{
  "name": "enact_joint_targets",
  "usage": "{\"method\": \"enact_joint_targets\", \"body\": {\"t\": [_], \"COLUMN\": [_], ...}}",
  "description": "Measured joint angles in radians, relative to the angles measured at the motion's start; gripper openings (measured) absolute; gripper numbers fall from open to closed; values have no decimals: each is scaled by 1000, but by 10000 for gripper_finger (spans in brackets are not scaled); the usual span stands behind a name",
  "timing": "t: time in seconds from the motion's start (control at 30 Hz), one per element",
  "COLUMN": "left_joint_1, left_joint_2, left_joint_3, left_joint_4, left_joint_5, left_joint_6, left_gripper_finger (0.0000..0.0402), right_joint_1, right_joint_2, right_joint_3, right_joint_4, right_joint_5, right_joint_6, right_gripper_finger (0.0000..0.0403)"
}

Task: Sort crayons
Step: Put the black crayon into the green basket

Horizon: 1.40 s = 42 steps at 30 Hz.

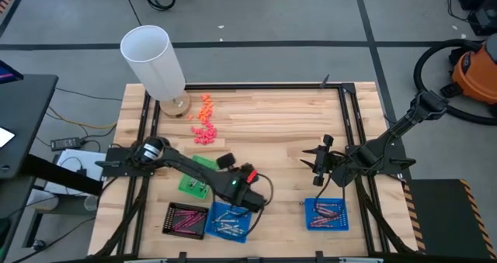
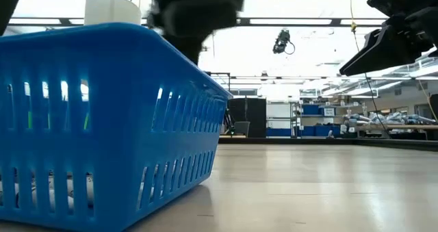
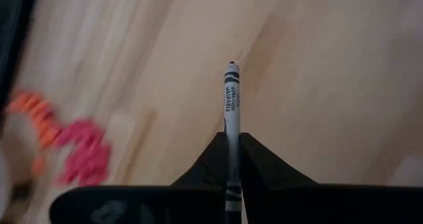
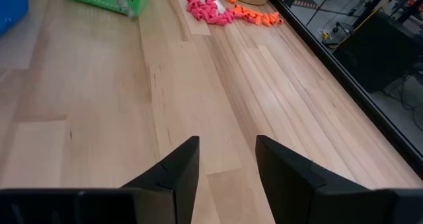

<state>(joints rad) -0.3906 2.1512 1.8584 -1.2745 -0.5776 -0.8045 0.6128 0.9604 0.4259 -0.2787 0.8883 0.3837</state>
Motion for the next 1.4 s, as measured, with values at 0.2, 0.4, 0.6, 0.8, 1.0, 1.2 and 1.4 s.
{"method": "enact_joint_targets", "body": {"t": [0.2,0.4,0.6,0.8,1.0,1.2,1.4], "left_joint_1": [-52,-90,-127,-138,-152,-181,-185], "left_joint_2": [-9,-10,-25,-65,-176,-284,-317], "left_joint_3": [0,0,0,-43,-233,-412,-549], "left_joint_4": [-207,-298,-294,-298,-296,-250,-115], "left_joint_5": [70,123,118,100,107,159,189], "left_joint_6": [-172,-279,-302,-297,-409,-556,-592], "left_gripper_finger": [20,20,20,20,20,20,20], "right_joint_1": [0,0,0,0,1,-2,-3], "right_joint_2": [0,0,0,0,0,0,0], "right_joint_3": [0,0,0,0,0,0,0], "right_joint_4": [8,9,9,9,16,16,24], "right_joint_5": [0,0,-3,-18,-19,-18,-18], "right_joint_6": [-1,-1,-1,-1,-1,-7,-9], "right_gripper_finger": [159,159,159,159,159,159,159]}}
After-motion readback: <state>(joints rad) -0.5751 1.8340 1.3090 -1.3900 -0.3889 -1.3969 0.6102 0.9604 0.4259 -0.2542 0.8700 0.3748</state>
